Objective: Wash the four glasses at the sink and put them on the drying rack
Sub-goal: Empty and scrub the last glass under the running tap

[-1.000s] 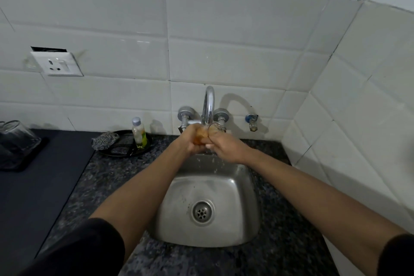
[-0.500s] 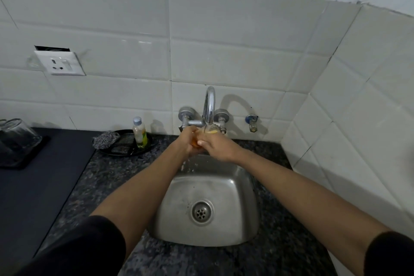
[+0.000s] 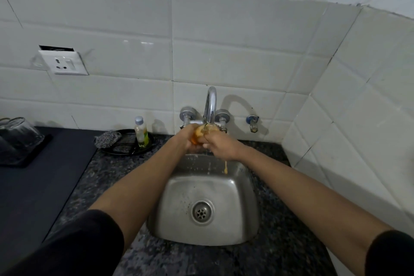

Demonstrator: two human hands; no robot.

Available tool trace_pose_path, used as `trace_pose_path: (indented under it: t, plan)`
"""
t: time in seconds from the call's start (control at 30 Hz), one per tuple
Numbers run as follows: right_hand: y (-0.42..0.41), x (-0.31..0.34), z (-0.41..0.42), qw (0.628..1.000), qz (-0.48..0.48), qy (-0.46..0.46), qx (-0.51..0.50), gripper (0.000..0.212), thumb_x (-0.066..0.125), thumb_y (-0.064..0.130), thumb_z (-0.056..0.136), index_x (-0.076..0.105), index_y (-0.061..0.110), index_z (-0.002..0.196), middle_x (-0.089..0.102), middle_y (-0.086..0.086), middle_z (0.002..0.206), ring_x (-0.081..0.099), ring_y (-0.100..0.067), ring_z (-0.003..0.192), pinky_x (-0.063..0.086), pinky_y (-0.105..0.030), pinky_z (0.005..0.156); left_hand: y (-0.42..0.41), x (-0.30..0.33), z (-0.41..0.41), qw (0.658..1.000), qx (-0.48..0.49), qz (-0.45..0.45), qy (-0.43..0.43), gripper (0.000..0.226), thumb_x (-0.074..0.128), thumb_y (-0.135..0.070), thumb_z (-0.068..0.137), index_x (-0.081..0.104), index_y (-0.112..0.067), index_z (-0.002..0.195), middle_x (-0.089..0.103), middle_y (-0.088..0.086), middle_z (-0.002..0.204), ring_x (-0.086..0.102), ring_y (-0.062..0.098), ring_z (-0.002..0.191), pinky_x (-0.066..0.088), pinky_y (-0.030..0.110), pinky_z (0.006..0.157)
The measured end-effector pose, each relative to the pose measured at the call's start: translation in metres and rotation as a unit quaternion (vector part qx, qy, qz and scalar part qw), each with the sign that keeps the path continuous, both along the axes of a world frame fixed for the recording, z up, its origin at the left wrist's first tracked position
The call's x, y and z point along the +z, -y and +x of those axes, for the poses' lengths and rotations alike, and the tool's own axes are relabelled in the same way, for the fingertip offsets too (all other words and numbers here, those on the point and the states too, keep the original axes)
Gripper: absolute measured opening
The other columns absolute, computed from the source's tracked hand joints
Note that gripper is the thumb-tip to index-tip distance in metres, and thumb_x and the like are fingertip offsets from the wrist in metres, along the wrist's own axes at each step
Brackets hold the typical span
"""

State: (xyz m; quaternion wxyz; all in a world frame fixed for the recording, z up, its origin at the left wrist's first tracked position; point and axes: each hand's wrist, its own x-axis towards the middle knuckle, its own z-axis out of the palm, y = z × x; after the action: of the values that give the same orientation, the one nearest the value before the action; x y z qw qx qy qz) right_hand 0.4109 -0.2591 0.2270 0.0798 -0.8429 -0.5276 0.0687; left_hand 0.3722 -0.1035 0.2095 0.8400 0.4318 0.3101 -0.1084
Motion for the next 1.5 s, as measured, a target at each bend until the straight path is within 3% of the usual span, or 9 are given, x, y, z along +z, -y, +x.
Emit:
trace_pose_path:
  t: [0.13, 0.3, 0.53, 0.7, 0.83, 0.97, 1.13, 1.3, 1.5]
  plan:
    - [-0.009, 0.006, -0.01, 0.996, 0.058, -0.055, -0.025, 0.022, 0.048, 0.021, 0.109, 0.065, 0.008, 0.104, 0.06, 0.001, 0.091, 0.059, -0.011, 0.078, 0.051, -0.03, 0.072, 0.008, -0.004, 0.0, 0.999, 0.011, -0.039, 0.029, 0.074, 0.022, -0.059, 0.106, 0.067, 0.0, 0.111, 0.074, 0.02, 0.104, 0.068, 0.033, 0.1, 0.056, 0.054, 0.084]
    - [0.002, 0.003, -0.005, 0.999, -0.02, 0.042, -0.01, 0.015, 0.054, 0.021, 0.106, 0.066, 0.018, 0.113, 0.06, 0.004, 0.104, 0.059, -0.014, 0.092, 0.055, -0.033, 0.084, 0.002, -0.011, 0.002, 1.0, 0.004, -0.021, -0.003, 0.051, 0.037, -0.046, 0.106, 0.067, -0.005, 0.113, 0.073, 0.013, 0.09, 0.072, 0.025, 0.079, 0.063, 0.04, 0.064]
    - [-0.005, 0.008, -0.008, 0.999, 0.048, 0.01, -0.014, 0.018, 0.049, 0.024, 0.108, 0.064, 0.018, 0.101, 0.057, 0.006, 0.099, 0.057, -0.012, 0.09, 0.053, -0.028, 0.076, 0.011, -0.002, 0.001, 0.999, 0.003, -0.033, 0.033, 0.056, 0.031, -0.042, 0.107, 0.066, -0.001, 0.118, 0.068, 0.02, 0.11, 0.064, 0.031, 0.106, 0.044, 0.051, 0.109]
    - [0.003, 0.002, -0.004, 0.999, 0.036, 0.018, -0.008, 0.019, 0.053, 0.021, 0.107, 0.066, 0.012, 0.117, 0.061, 0.002, 0.11, 0.062, -0.012, 0.097, 0.046, -0.023, 0.078, 0.002, -0.005, 0.006, 0.999, 0.019, -0.019, 0.025, 0.047, 0.043, -0.042, 0.105, 0.065, -0.004, 0.123, 0.072, 0.013, 0.097, 0.069, 0.026, 0.092, 0.058, 0.043, 0.084]
    - [-0.003, 0.0, -0.009, 0.997, 0.076, -0.017, -0.016, 0.02, 0.049, 0.025, 0.109, 0.065, 0.014, 0.107, 0.065, 0.002, 0.1, 0.063, -0.012, 0.087, 0.058, -0.036, 0.081, 0.01, -0.005, 0.006, 0.999, -0.004, -0.027, 0.035, 0.038, 0.044, -0.029, 0.106, 0.068, -0.002, 0.098, 0.075, 0.015, 0.085, 0.068, 0.028, 0.089, 0.055, 0.044, 0.083]
    - [0.009, -0.007, -0.001, 0.998, -0.013, 0.067, -0.007, 0.018, 0.055, 0.024, 0.106, 0.067, 0.017, 0.117, 0.06, 0.0, 0.111, 0.056, -0.011, 0.087, 0.056, -0.03, 0.088, 0.003, -0.009, 0.006, 0.999, -0.036, 0.01, 0.015, 0.037, 0.053, -0.033, 0.103, 0.07, -0.004, 0.116, 0.073, 0.017, 0.105, 0.069, 0.03, 0.098, 0.055, 0.047, 0.098]
    - [-0.004, -0.004, -0.015, 0.977, 0.115, -0.152, -0.098, 0.022, 0.045, 0.027, 0.111, 0.064, 0.024, 0.101, 0.066, 0.001, 0.098, 0.068, -0.017, 0.085, 0.055, -0.027, 0.067, 0.012, -0.011, 0.009, 0.999, -0.002, -0.016, 0.05, 0.037, 0.043, -0.03, 0.106, 0.067, -0.003, 0.1, 0.072, 0.015, 0.092, 0.068, 0.028, 0.091, 0.055, 0.045, 0.089]
    - [0.005, -0.008, -0.005, 0.999, 0.031, 0.012, -0.019, 0.017, 0.051, 0.022, 0.106, 0.067, 0.018, 0.111, 0.059, 0.005, 0.112, 0.057, -0.01, 0.091, 0.05, -0.023, 0.078, 0.008, -0.009, 0.006, 0.999, -0.016, -0.006, 0.033, 0.04, 0.042, -0.035, 0.105, 0.068, -0.005, 0.102, 0.071, 0.013, 0.089, 0.067, 0.024, 0.076, 0.056, 0.035, 0.066]
    - [-0.012, -0.003, -0.017, 0.88, 0.169, -0.396, -0.201, 0.032, 0.044, 0.027, 0.111, 0.059, 0.015, 0.137, 0.064, -0.004, 0.12, 0.068, -0.02, 0.106, 0.064, -0.031, 0.072, 0.009, -0.016, 0.01, 0.998, 0.004, 0.011, 0.057, 0.037, 0.044, -0.03, 0.105, 0.067, -0.001, 0.103, 0.07, 0.018, 0.098, 0.064, 0.031, 0.097, 0.052, 0.047, 0.083]
